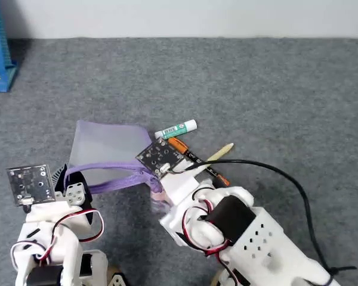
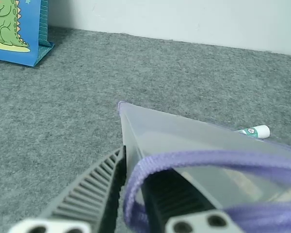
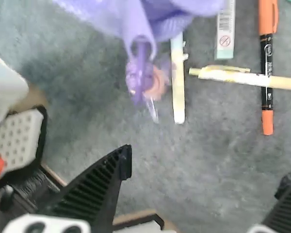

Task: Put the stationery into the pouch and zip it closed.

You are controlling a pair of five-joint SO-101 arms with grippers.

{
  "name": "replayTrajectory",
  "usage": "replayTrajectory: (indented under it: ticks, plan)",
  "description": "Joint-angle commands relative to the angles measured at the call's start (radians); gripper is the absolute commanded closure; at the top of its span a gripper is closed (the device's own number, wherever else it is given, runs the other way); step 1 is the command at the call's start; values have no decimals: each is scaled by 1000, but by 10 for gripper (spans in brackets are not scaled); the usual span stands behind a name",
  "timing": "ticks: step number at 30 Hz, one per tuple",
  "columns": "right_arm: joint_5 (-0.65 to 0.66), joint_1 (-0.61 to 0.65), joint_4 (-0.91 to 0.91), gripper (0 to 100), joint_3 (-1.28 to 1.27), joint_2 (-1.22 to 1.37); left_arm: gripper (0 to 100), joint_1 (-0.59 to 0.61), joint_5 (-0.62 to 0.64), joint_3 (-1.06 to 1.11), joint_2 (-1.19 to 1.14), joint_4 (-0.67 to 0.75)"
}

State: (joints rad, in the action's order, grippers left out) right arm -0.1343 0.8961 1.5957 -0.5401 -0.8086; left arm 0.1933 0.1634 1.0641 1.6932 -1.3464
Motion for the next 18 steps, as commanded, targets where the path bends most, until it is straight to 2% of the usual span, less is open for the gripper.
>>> replayTrajectory:
  ticks: [1, 5, 8, 10, 15, 18]
  plan:
    - [-21, 12, -33, 545, 11, -5, 990, 3, -9, -25, -8, 5]
    - [-23, 7, -27, 545, 17, -13, 990, 5, -9, -28, -8, 6]
    - [-15, -58, -30, 545, 17, -65, 990, 5, -9, -27, -8, 6]
    - [21, -140, -22, 545, 17, -93, 990, 6, -9, -27, -8, 6]
    - [114, -453, -19, 546, 11, -65, 990, 57, -15, -33, -9, 5]
    - [157, -573, -24, 546, 11, -1, 990, 60, -15, -41, -9, 0]
